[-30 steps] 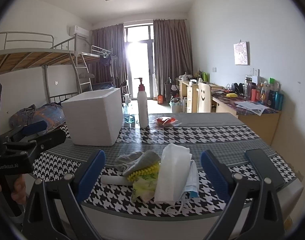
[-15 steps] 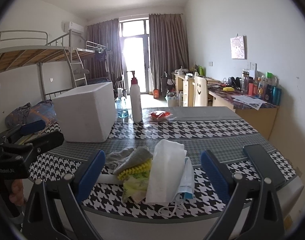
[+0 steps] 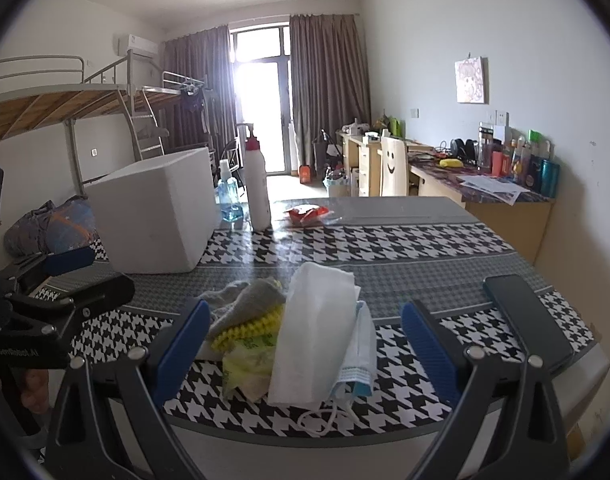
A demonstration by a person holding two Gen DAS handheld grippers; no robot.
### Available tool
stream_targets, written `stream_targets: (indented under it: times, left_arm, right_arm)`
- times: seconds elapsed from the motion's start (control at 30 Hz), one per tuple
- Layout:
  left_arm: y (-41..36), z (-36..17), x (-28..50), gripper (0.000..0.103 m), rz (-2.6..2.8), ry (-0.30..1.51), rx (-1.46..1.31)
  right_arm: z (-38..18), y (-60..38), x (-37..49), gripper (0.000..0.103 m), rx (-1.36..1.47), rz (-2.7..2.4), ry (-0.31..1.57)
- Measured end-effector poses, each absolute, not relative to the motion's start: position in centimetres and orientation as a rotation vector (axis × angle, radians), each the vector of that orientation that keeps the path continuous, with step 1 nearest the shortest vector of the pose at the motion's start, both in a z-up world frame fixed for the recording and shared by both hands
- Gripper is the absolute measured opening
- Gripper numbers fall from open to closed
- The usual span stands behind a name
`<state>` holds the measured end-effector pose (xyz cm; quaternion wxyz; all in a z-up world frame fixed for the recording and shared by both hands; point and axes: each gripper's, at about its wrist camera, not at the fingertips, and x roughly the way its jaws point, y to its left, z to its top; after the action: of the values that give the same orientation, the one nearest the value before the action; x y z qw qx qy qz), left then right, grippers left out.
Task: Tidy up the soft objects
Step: 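Move both tools toward the pile of soft items, then close the left tool on the grey sock while the right tool closes on the white tissue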
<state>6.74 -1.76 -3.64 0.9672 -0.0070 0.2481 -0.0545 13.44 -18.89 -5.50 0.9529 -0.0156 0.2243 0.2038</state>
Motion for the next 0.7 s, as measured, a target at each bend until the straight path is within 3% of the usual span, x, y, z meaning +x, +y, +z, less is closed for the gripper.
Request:
stream_targets:
  times: [0.7]
  left_arm:
    - [-2.9,-5.5,11.0,0.102,-0.155,0.617,-0.006]
  right_arm:
    - [-6.7,-19.2,15.8,0.098,-0.011,0.425,0.523]
